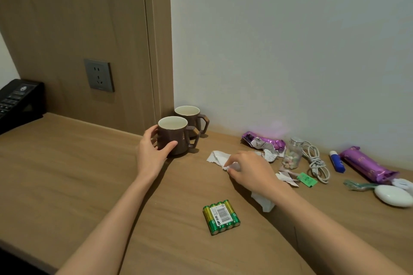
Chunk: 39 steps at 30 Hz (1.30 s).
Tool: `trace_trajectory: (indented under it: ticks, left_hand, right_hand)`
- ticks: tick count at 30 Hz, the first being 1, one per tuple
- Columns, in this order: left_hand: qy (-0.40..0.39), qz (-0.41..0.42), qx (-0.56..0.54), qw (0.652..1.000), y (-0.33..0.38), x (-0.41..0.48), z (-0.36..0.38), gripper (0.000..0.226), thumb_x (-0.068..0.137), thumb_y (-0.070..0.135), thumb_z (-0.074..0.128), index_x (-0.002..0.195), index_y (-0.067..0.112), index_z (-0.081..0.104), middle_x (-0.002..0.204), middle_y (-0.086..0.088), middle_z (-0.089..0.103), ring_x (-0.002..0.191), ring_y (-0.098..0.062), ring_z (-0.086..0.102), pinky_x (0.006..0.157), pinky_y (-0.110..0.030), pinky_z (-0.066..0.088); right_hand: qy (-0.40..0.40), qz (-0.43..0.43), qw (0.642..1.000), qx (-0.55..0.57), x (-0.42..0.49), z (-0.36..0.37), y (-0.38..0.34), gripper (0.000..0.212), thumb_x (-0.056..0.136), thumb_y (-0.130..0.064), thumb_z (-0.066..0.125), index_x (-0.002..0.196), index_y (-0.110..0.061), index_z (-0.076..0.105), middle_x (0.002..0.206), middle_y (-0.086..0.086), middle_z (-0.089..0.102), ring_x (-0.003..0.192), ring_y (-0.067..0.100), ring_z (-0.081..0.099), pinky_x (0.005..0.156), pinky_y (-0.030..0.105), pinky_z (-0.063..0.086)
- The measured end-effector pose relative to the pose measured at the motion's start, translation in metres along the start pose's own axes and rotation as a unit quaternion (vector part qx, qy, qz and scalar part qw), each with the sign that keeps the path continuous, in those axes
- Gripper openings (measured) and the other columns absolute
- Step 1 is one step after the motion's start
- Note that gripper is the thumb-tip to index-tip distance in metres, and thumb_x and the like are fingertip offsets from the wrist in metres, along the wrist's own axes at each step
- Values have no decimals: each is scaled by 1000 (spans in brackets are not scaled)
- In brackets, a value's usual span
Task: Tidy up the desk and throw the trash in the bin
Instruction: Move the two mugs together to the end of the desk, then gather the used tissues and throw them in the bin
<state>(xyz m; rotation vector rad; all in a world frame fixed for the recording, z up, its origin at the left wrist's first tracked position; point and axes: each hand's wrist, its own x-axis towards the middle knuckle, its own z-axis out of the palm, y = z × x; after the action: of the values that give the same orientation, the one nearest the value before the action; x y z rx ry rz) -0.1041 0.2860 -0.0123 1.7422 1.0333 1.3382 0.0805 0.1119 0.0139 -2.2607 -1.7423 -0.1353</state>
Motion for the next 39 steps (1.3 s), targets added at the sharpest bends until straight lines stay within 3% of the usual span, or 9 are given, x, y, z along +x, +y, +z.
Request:
trace_trajectory:
  ticks: [4,10,15,19,22,26,29,31,39]
  left_hand:
    - [25,23,54,998,6,-7,2,68,73,22,80,132,20,47,133,-5,53,120,-21,53,98,-40,49]
    - [62,101,95,988,49,-31,5,47,84,20,68,128,19,52,129,-3,53,121,-21,46,96,-25,36]
    - [-40,170,42,984,101,-68,20,34,88,21,63,121,23,56,116,10,59,105,-12,56,92,-36,50]
    - [-160,171,63,970,126,-102,47,36,91,32,57,127,26,54,124,8,56,110,-7,53,97,-34,46]
    - [-223,192,128,947,133,-122,72,44,91,43,54,133,31,49,134,7,50,125,-11,44,102,-28,35]
    - [-315,151,205,914,127,-140,101,59,84,54,59,138,36,42,147,-3,35,140,-24,23,110,-37,26]
    - [-324,135,282,893,115,-147,114,62,77,56,64,132,32,48,158,-12,7,146,-31,-12,116,-47,13]
    - [-311,158,305,886,109,-149,117,55,75,56,66,120,28,57,159,-11,-5,144,-31,-20,116,-48,10]
    - [-256,263,255,895,111,-157,105,23,82,42,68,88,20,73,143,-3,27,135,-18,10,98,-29,33]
  right_hand:
    - [-2,20,1000,-10,-6,-4,6,28,94,-39,50,116,-31,66,122,-1,65,114,22,55,91,39,48]
    - [73,14,997,33,-35,-36,7,34,96,-42,46,125,-33,59,133,-9,58,124,17,45,101,39,39]
    - [127,42,986,99,-76,-63,24,26,95,-36,49,117,-35,63,125,-15,60,120,11,46,97,34,40]
    - [133,75,981,116,-107,-64,49,25,94,-30,52,116,-33,63,122,-12,61,115,11,49,91,27,38]
    - [136,104,976,137,-123,-62,65,25,93,-25,54,116,-28,65,121,-8,63,115,11,51,94,28,39]
    - [137,137,969,156,-141,-58,85,26,92,-21,58,115,-27,65,121,-9,63,111,15,53,94,32,43]
    - [144,149,961,182,-147,-55,96,27,91,-19,57,116,-28,64,120,-10,62,105,10,52,86,25,41]
    - [147,157,959,187,-147,-53,101,27,92,-20,57,116,-29,63,120,-10,62,105,9,52,87,26,43]
    - [169,160,955,184,-146,-51,111,28,91,-17,56,117,-24,64,120,-6,63,104,12,54,87,30,46]
